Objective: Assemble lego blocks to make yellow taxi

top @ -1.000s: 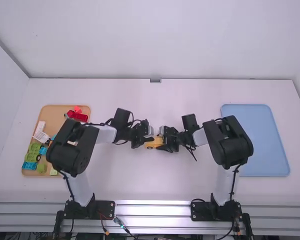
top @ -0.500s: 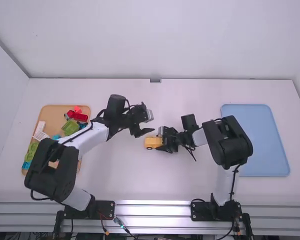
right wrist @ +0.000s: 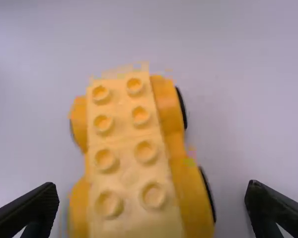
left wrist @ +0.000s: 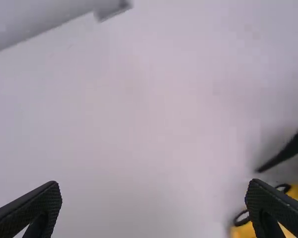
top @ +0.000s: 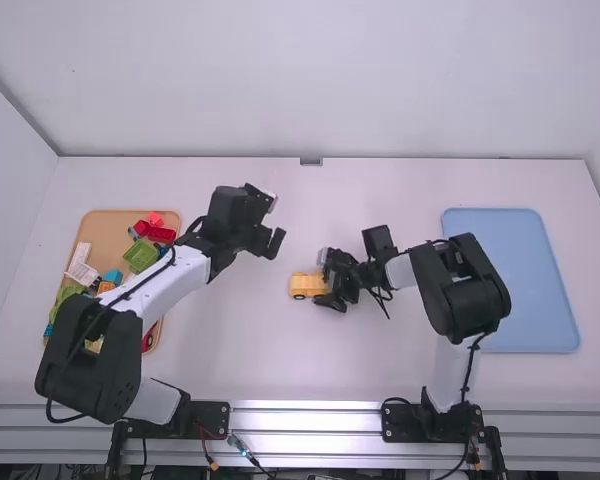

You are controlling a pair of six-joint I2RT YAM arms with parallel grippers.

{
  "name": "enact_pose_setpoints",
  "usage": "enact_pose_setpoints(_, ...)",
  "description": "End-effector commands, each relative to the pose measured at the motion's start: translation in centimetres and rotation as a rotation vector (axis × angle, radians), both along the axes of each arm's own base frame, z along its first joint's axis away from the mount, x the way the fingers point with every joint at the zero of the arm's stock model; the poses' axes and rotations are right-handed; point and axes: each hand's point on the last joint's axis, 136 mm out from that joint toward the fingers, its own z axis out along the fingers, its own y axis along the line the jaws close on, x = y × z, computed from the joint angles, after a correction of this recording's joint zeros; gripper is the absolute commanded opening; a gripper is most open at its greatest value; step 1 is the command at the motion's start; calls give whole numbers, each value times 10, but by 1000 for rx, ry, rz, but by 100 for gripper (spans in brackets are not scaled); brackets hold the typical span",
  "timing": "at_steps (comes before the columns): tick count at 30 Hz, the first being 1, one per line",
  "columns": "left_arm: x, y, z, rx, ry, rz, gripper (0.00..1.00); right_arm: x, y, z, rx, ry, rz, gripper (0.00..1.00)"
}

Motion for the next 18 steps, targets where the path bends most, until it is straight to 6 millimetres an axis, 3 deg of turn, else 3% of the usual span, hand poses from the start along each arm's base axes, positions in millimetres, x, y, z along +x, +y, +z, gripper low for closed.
enact_pose_setpoints(1,6,38,13,10,-19,260,99,21,-12,23,-97,-74,-76,99)
enact_pose_setpoints(5,1,79,10,36,41,457,99,22,-31,41,-220,-84,-134,99)
enact_pose_setpoints(6,-3,100,8,41,74,543,99,23,-36,49,-246,-101,-149,99)
enact_pose_setpoints(8,-8,120,5,37,107,616,99,26,-39,57,-257,-129,-163,99)
enact_pose_setpoints(10,-24,168,-3,-6,199,786,99,34,-42,69,-269,-192,-182,99)
enact_pose_setpoints(11,-25,171,-4,-11,206,796,99,35,-42,71,-270,-201,-183,99)
enact_pose_setpoints(14,-57,223,-19,-90,354,899,99,46,-43,88,-264,-278,-206,99)
enact_pose_setpoints(15,-63,230,-20,-97,370,911,99,47,-43,90,-262,-286,-208,99)
enact_pose_setpoints(18,-97,276,-29,-123,448,1018,99,56,-40,101,-239,-334,-215,99)
